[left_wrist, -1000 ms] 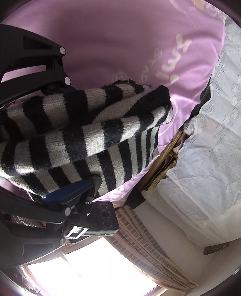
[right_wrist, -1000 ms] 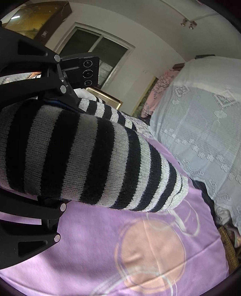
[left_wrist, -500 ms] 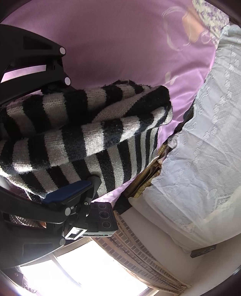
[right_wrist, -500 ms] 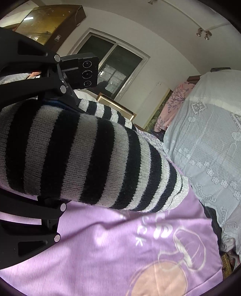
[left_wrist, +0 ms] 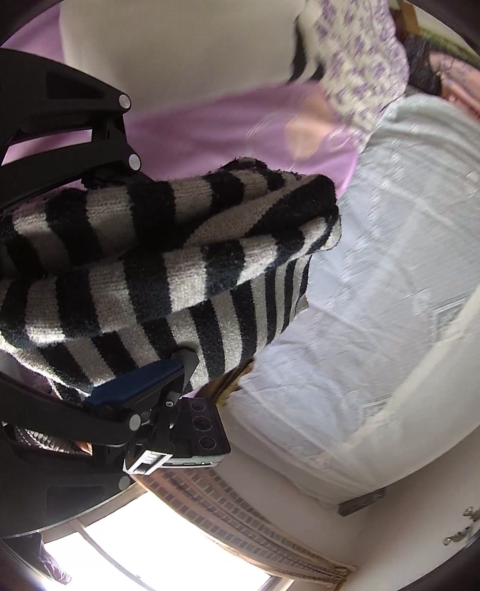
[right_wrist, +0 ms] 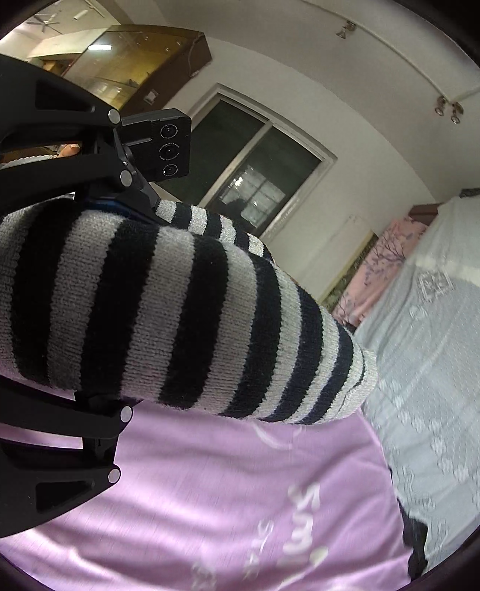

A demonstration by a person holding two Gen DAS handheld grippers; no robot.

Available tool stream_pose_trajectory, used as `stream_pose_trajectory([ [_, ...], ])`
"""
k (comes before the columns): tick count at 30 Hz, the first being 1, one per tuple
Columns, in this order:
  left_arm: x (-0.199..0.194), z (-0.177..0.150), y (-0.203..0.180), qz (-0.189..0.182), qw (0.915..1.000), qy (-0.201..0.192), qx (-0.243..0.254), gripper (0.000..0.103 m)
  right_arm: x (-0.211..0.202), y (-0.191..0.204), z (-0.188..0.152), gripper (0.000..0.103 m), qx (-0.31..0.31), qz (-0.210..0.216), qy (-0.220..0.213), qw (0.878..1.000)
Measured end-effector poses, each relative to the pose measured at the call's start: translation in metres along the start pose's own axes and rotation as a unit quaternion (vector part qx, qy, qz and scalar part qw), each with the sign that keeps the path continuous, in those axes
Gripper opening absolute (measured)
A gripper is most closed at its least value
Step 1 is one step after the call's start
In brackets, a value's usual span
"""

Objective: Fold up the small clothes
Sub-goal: 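Carry the folded sweater with both grippers toward the white folded garment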

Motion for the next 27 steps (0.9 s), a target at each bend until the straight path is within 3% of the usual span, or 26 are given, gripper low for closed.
stream_pose_trajectory([
  [10,-0.077,0.036,0.042,0.046,0.9966,-0.068,-0.009,0.072,0.089,0.052,0.026,0.067,-0.036,0.050,0.045,0.997],
  [19,-0.121,0.053,0.093,0.058,0.9908,-0.114,-0.042,0.072,0.157,0.079,0.030,0.067,-0.054,0.069,0.083,0.993],
  [23,-0.124,0.053,0.120,0.063,0.9889,-0.119,-0.061,0.072,0.189,0.072,0.029,0.067,-0.063,0.062,0.102,0.991],
  [27,-0.104,0.040,0.169,0.090,0.9847,-0.101,-0.109,0.072,0.222,0.036,0.018,0.070,-0.053,-0.004,0.136,0.989],
])
Point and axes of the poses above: each gripper's, at about its wrist camera, not at the fingertips, and x roughly the way its jaws point, y to its left, z to its top, the point moved 3 cm from there along x, roughly the way its jaws point, and after that the axes turned 3 degrees about z, right-handed, at the moved point
